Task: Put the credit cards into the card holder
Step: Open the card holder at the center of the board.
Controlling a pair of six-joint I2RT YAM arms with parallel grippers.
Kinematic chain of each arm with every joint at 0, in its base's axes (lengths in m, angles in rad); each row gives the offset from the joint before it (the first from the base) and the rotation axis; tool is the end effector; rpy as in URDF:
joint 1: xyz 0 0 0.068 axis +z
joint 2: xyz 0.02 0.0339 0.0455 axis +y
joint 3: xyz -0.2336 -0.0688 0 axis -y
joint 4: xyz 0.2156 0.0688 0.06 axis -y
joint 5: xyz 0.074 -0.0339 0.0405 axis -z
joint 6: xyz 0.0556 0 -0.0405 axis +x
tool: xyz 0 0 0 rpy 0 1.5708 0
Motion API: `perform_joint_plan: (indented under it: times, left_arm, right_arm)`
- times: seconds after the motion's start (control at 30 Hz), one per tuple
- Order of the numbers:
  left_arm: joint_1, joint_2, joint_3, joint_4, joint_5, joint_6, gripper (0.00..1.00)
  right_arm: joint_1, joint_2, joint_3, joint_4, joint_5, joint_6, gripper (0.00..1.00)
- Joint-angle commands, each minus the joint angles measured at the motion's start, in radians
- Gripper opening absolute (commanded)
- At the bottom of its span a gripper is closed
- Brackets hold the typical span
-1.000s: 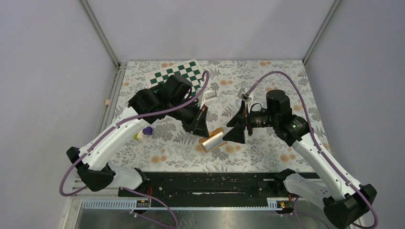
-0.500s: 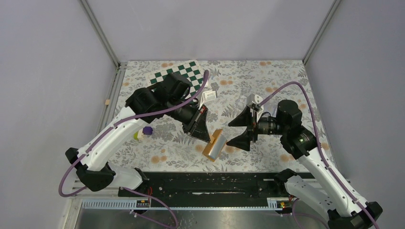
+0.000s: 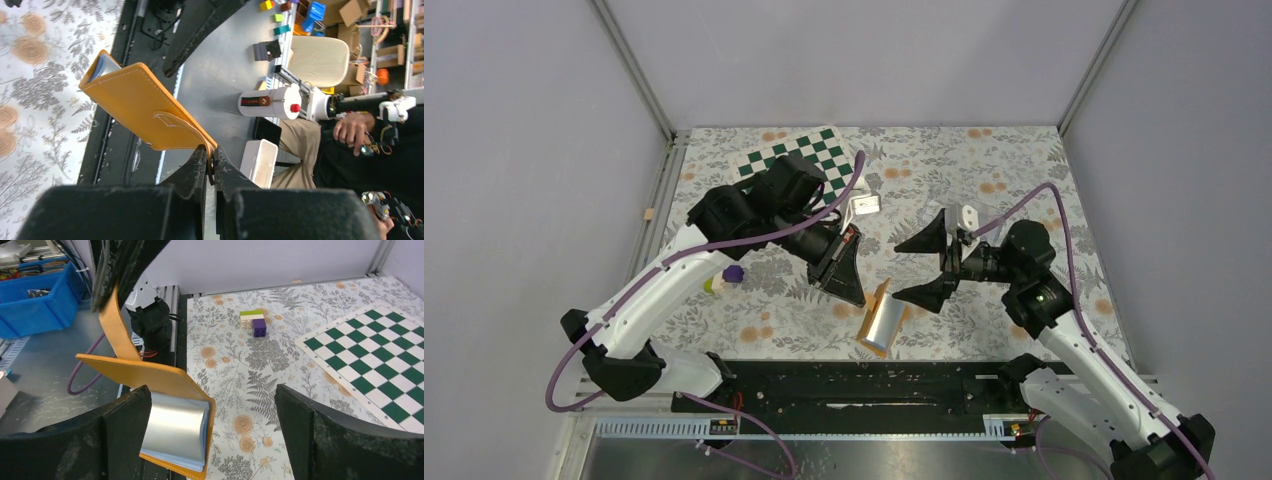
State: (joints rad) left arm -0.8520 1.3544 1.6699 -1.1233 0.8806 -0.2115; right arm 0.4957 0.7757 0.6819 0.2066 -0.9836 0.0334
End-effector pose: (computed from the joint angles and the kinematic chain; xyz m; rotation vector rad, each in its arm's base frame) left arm 0.1204 -0.2027 0.3865 1.2339 2.2213 -1.5218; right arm 0.1342 0.1252 0.3284 -1.1288 1.1608 1.1245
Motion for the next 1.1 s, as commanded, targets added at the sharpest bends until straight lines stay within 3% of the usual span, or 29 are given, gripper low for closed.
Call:
perform_joint_plan:
  times: [0.0, 0.27, 0.43, 0.63, 0.87, 1.07]
  left_arm:
    - [-0.003, 0.004, 0.053, -0.018, -0.131, 0.015, 0.0]
    - [-0.003, 0.064, 0.071, -0.108, -0.369, 0.072, 0.0]
    - [-0.001, 0.131, 0.086, -0.174, -0.512, 0.16, 0.0]
    - [-0.002, 0.117, 0.064, -0.101, -0.744, 0.29, 0.0]
    - [-0.002, -0.083, -0.091, 0.1, -0.766, 0.548, 0.0]
    - [-0.003, -0.202, -0.198, 0.156, -0.686, 0.715, 0.0]
  right_arm:
    - [0.007, 0.078, 0.047, 0.154, -0.088, 0.012, 0.99]
    - [0.012, 0.228, 0.071, 0.271, -0.165, 0.066, 0.97]
    - [0.012, 0.316, 0.11, 0.222, -0.161, -0.015, 0.96]
    - [0.012, 0.384, 0.159, 0.186, -0.147, -0.086, 0.96]
    - [0.011, 0.415, 0.193, 0.185, -0.153, -0.104, 0.97]
    - [0.014, 0.429, 0.219, 0.21, -0.167, -0.087, 0.99]
